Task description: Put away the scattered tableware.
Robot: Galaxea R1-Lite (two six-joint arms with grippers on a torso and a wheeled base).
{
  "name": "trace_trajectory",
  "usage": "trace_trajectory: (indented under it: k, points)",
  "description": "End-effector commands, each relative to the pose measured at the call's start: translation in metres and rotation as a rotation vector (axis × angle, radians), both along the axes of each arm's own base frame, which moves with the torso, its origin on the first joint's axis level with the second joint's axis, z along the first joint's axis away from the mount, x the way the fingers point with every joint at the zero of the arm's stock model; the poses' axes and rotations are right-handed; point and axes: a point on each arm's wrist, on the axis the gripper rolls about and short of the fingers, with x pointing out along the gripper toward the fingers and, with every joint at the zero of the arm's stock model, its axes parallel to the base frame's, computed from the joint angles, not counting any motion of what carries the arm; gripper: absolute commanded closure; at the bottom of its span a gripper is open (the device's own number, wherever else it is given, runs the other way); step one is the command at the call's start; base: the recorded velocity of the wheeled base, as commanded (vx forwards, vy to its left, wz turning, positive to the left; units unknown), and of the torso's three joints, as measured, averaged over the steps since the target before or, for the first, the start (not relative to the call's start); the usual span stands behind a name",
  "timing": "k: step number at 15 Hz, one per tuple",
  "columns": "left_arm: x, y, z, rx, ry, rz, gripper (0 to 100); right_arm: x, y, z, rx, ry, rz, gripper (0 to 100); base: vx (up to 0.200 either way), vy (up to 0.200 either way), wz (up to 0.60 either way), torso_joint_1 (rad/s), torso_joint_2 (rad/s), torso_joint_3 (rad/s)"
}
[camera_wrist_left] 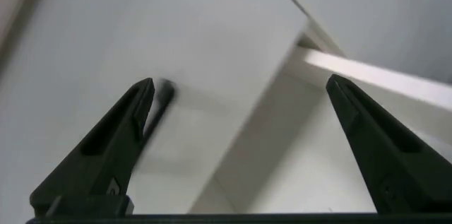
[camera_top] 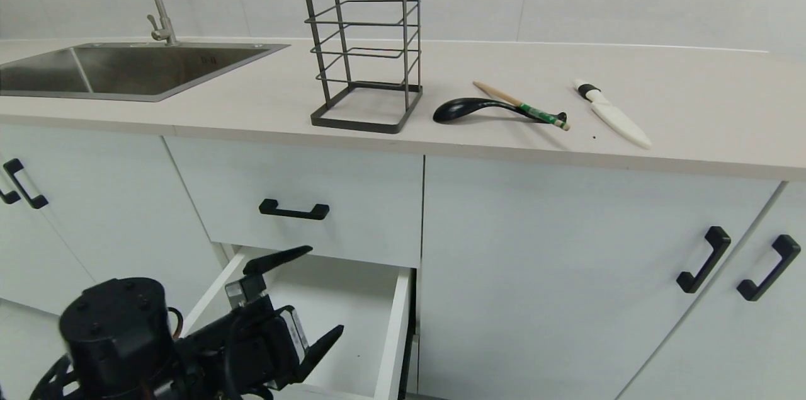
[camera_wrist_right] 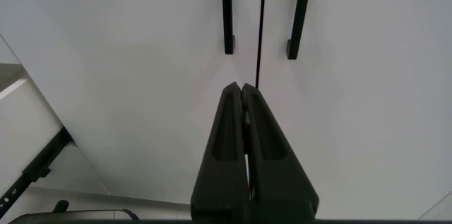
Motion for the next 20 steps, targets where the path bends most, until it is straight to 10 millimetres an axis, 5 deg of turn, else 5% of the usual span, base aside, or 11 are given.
trace_trajectory:
  k: [1, 4, 7, 11, 14, 20]
  points:
    - [-0.015, 0.011, 0.070, -0.242, -0.228, 0.070, 0, 0.000, 0.000, 0.000, 0.000, 0.001, 0.000, 100, 0.000, 0.000, 0.00, 0.000, 0.00, 0.000]
    - [-0.042, 0.034, 0.094, -0.373, -0.092, 0.222, 0, 0.000, 0.000, 0.000, 0.000, 0.001, 0.000, 100, 0.000, 0.000, 0.00, 0.000, 0.00, 0.000]
    - [-0.065, 0.067, 0.089, -0.446, 0.221, 0.406, 0, 0.000, 0.000, 0.000, 0.000, 0.001, 0.000, 100, 0.000, 0.000, 0.00, 0.000, 0.00, 0.000]
    - [-0.060, 0.088, 0.089, -0.761, 0.462, 0.541, 0, 0.000, 0.000, 0.000, 0.000, 0.003, 0.000, 100, 0.000, 0.000, 0.00, 0.000, 0.00, 0.000]
    - [-0.080, 0.099, 0.089, -0.809, 0.375, 0.543, 0, 0.000, 0.000, 0.000, 0.000, 0.001, 0.000, 100, 0.000, 0.000, 0.00, 0.000, 0.00, 0.000]
    - [-0.161, 0.114, 0.078, -0.854, -0.020, 0.462, 0, 0.000, 0.000, 0.000, 0.000, 0.003, 0.000, 100, 0.000, 0.000, 0.00, 0.000, 0.00, 0.000]
